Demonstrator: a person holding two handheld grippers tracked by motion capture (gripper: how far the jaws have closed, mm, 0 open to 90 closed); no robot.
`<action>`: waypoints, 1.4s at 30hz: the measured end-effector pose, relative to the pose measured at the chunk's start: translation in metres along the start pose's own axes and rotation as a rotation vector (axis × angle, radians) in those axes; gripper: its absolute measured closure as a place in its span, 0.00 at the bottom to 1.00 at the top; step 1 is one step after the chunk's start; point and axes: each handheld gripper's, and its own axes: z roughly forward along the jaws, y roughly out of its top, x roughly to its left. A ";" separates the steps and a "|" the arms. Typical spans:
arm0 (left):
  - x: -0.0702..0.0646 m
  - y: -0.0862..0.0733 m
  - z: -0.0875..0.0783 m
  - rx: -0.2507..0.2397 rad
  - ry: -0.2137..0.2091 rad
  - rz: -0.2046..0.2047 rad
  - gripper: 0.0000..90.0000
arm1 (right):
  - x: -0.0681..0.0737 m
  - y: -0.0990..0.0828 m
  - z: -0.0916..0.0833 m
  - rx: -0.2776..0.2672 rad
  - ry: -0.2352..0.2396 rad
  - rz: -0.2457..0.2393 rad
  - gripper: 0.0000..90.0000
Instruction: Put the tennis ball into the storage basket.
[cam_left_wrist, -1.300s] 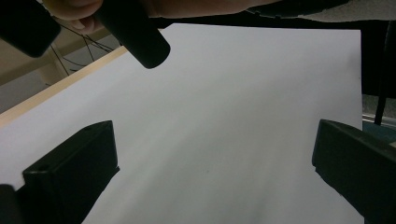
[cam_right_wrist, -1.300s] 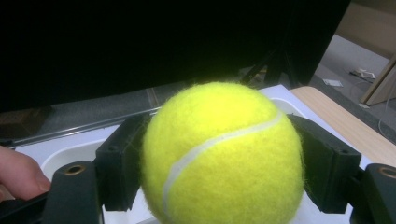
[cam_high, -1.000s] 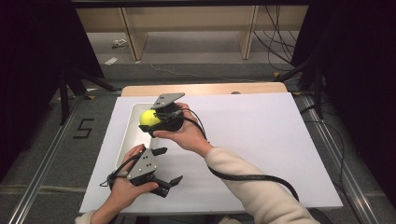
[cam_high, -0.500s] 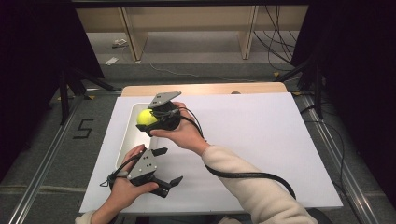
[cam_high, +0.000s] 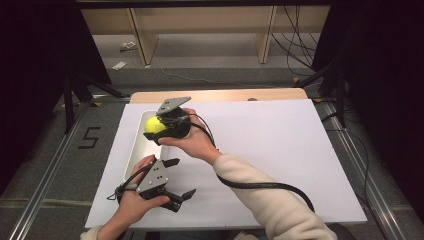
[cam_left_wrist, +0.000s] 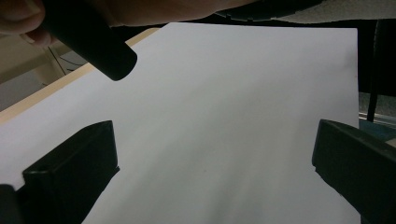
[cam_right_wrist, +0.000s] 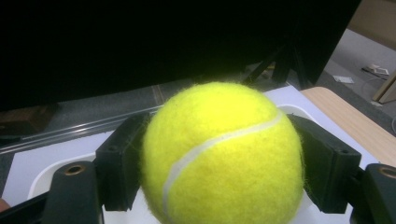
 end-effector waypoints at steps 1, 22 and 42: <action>0.000 0.000 0.000 0.000 0.000 0.001 0.00 | 0.000 0.000 0.001 0.001 0.000 -0.001 0.29; 0.000 0.000 0.000 0.002 0.000 0.002 0.00 | 0.000 0.000 0.010 0.025 0.012 -0.002 0.29; -0.002 0.000 0.001 0.007 -0.006 0.004 0.00 | 0.000 0.001 0.021 0.055 0.028 -0.003 0.29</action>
